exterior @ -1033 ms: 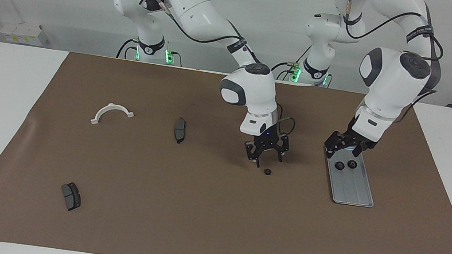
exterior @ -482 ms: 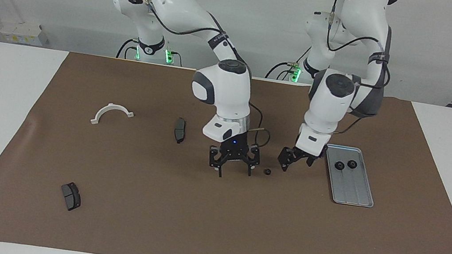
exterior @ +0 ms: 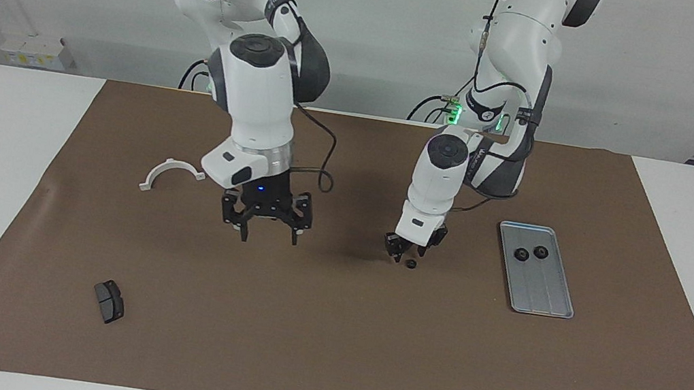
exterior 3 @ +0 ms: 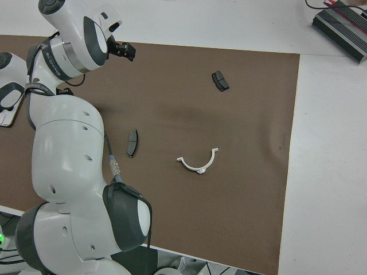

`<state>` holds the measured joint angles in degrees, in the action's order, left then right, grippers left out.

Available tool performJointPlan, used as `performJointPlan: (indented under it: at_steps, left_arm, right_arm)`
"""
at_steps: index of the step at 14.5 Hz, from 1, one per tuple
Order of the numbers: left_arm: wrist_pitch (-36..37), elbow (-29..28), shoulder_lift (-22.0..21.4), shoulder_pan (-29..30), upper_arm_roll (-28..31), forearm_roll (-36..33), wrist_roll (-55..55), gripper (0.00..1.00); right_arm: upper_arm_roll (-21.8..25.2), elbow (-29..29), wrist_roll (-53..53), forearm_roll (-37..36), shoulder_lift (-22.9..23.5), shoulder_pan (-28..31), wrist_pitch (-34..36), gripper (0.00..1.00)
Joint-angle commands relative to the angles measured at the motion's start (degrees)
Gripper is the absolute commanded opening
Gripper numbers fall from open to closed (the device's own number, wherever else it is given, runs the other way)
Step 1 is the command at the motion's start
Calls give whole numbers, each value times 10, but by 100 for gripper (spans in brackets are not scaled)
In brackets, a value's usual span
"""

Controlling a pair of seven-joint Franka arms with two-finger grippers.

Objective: Pick bearing gear from pile to tray
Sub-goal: 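Lower the third gear onto the tray and open the left gripper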

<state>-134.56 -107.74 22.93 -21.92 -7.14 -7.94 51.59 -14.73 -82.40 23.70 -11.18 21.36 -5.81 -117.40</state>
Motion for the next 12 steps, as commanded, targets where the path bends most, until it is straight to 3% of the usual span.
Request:
performJointPlan:
  at_steps: [1, 8, 9, 10, 11, 12]
  left_arm:
    - [-16, -5, 1, -4, 11, -31, 14, 58]
    - [-66, -34, 0, -2, 11, -36, 19, 45]
    - [-69, -36, 0, -1, 11, -37, 21, 39]
    - [-70, -36, 0, -1, 11, -37, 21, 27]
    - [-70, -36, 0, -1, 11, -37, 20, 0]
    - [-68, -34, 0, -1, 11, -37, 19, 0]
  right_arm:
    - [-13, -22, -33, 15, -55, 52, 56, 100]
    - [-12, -67, -109, 96, -156, 129, 161, 100]
    - [-11, -73, -109, 118, -163, 136, 170, 100]
    - [-11, -84, -109, 137, -171, 140, 171, 100]
    - [-11, -93, -107, 144, -178, 140, 169, 100]
    - [-11, -98, -107, 145, -180, 140, 170, 100]
